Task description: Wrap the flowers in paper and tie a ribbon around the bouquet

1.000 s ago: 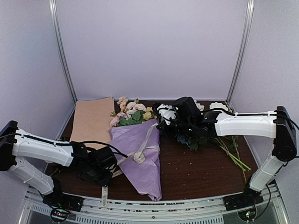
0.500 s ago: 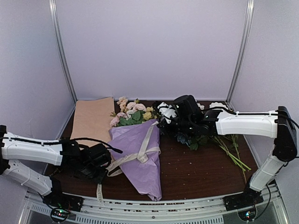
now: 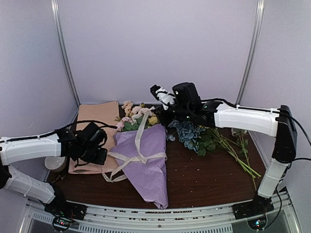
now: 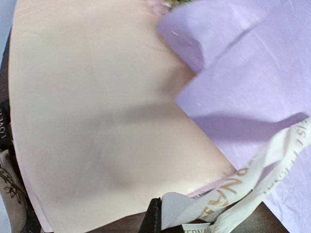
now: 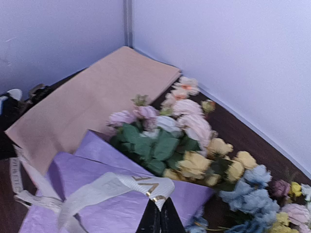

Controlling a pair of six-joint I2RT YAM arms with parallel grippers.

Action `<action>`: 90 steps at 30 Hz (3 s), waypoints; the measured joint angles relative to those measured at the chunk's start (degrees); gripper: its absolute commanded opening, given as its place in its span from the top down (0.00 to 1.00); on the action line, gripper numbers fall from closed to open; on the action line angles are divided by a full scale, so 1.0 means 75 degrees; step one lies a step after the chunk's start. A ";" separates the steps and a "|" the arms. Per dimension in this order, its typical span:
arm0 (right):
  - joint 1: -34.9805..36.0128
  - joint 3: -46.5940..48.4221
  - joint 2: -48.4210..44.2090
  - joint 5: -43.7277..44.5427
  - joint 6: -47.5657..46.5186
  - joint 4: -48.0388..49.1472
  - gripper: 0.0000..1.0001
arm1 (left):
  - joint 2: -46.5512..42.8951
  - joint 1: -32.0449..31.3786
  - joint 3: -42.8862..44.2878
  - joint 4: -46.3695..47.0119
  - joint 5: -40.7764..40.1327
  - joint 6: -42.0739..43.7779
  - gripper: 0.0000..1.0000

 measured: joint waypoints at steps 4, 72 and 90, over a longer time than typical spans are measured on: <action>-0.2034 -0.1387 -0.0676 0.0058 0.0787 0.0510 1.00 | -0.1134 0.1169 -0.0697 0.0463 -0.0029 0.0052 1.00; -0.9632 -0.7300 -0.4954 -0.1961 0.4331 0.2393 1.00 | -0.5931 0.7222 -0.2532 0.0662 0.2104 0.0347 1.00; -0.1982 -0.4316 -0.5677 -0.1390 0.2046 0.0149 0.66 | -0.4188 0.0052 0.0629 0.2436 0.0597 0.2451 1.00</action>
